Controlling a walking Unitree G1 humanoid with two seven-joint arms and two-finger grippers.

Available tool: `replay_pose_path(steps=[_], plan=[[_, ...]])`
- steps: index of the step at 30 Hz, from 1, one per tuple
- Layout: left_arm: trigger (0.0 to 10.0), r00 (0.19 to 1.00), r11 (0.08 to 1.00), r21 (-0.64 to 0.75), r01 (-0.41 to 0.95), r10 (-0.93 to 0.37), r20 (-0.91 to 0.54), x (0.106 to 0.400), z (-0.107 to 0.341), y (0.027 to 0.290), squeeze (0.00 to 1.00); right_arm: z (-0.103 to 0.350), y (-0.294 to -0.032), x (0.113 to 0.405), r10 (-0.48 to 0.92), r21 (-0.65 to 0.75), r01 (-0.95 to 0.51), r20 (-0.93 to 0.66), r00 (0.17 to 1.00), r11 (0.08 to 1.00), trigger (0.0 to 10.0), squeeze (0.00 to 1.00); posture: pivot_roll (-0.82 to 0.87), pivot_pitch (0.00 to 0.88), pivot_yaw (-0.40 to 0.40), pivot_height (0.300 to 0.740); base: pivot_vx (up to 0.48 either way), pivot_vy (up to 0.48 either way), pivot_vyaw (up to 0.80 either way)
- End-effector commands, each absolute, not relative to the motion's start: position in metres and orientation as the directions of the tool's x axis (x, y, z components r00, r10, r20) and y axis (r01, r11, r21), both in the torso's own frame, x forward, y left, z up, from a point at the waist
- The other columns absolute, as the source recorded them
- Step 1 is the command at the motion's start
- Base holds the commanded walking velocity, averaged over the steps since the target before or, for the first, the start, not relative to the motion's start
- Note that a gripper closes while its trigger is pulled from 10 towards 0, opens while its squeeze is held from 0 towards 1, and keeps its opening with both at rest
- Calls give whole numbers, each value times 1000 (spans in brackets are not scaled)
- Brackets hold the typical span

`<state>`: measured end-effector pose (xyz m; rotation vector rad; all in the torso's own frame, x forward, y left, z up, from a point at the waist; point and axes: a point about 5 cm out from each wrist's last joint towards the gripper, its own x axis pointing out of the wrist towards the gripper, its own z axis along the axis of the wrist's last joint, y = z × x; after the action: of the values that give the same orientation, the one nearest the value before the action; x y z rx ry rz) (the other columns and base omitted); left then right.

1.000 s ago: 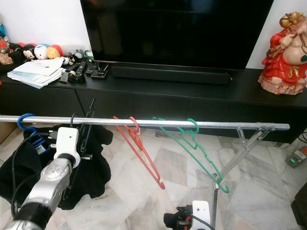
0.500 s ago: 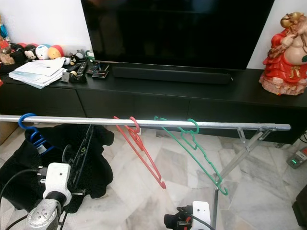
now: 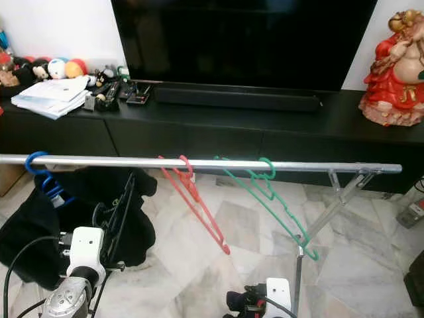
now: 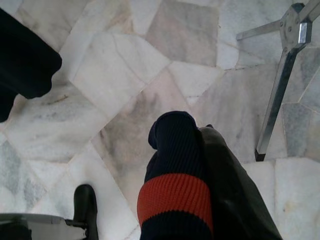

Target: Hang hanger

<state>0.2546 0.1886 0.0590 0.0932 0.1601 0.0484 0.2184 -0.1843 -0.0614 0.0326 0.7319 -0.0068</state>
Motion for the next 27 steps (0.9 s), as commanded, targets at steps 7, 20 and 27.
replay_pose_path(steps=[7, 20, 27], plan=[[10000, 979, 991, 114, -64, 85, -183, 251, 56, 193, 0, -64, -184, 215, 5, 36, 27, -676, 737, 999, 10000, 0, -8, 35, 52, 740, -314, 0, 0], [10000, 980, 992, 111, -62, 82, -179, 252, 58, 192, 0, -64, -183, 214, 2, 34, 29, -677, 736, 999, 10000, 0, -9, 30, 51, 740, -316, 0, 0], [10000, 979, 992, 102, -78, 95, -179, 251, 58, 194, 0, -64, -184, 214, 3, 35, 28, -677, 736, 999, 10000, 0, -3, 37, 45, 740, -137, 0, 0]])
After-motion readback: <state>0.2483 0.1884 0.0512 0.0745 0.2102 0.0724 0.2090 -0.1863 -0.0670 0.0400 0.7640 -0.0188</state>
